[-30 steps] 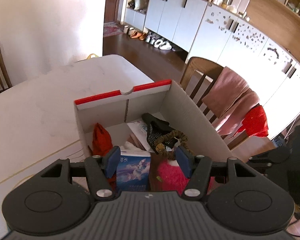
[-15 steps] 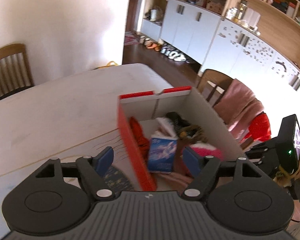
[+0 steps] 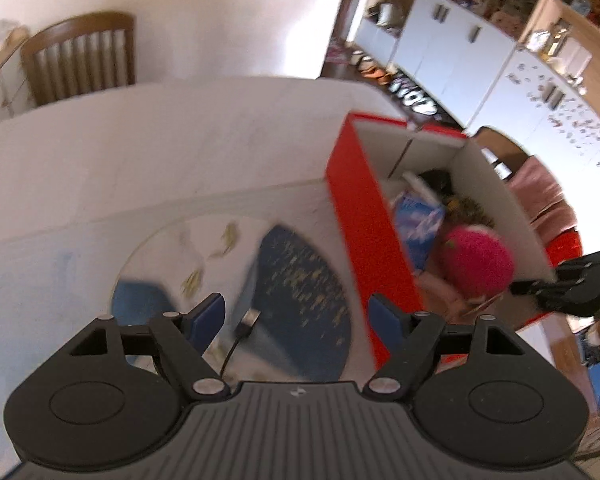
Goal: Organize objects
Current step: 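Move the left gripper back to the table over the black USB cable, then grasp the black USB cable with the left gripper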
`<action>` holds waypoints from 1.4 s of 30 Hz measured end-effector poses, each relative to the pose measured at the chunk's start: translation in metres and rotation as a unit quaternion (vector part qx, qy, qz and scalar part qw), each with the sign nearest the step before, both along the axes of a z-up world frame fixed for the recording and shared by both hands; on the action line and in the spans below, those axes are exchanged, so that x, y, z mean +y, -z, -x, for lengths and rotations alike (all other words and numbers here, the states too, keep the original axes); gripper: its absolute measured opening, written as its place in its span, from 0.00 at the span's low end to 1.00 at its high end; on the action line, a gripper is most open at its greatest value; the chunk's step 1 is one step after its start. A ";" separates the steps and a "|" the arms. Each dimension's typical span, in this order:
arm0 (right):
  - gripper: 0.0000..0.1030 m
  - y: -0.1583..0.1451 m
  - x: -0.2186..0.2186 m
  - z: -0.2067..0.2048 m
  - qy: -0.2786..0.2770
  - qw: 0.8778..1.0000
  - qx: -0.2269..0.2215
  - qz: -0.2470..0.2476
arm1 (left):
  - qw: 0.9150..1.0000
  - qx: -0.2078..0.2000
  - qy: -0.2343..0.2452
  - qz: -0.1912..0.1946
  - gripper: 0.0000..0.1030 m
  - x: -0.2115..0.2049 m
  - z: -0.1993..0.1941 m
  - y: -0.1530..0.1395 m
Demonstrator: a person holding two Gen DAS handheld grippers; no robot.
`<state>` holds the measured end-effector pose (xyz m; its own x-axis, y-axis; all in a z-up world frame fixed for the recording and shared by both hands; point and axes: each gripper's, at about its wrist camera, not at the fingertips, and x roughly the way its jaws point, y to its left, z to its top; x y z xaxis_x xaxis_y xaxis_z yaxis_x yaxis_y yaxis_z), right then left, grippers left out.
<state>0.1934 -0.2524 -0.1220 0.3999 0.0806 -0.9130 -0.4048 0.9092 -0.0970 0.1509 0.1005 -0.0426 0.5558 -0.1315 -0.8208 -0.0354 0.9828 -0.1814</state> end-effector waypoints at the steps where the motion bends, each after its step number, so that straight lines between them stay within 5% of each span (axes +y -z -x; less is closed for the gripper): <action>1: 0.07 0.000 0.000 0.000 0.000 1.000 0.000 0.000 | 1.000 0.007 -0.007 -0.006 0.76 0.001 0.004 0.005; 11: 0.07 0.000 0.000 0.000 0.000 1.000 0.000 0.001 | 0.993 0.092 -0.063 0.035 0.76 0.007 0.036 0.060; 28: 0.07 0.001 0.000 -0.001 -0.001 1.000 0.000 0.001 | 0.985 0.108 -0.132 0.021 0.73 0.017 0.051 0.097; 38: 0.07 0.001 0.000 -0.001 -0.002 1.000 0.000 0.002 | 0.989 0.100 -0.113 0.003 0.48 0.008 0.047 0.101; 42: 0.07 0.001 0.000 -0.002 -0.001 1.000 0.000 0.002 | 0.990 0.099 -0.100 0.007 0.29 0.002 0.046 0.101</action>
<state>0.1950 -0.2525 -0.1232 0.3992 0.0770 -0.9136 -0.4065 0.9080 -0.1011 0.1048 0.1030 -0.1434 0.4005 -0.0462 -0.9151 -0.2655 0.9501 -0.1641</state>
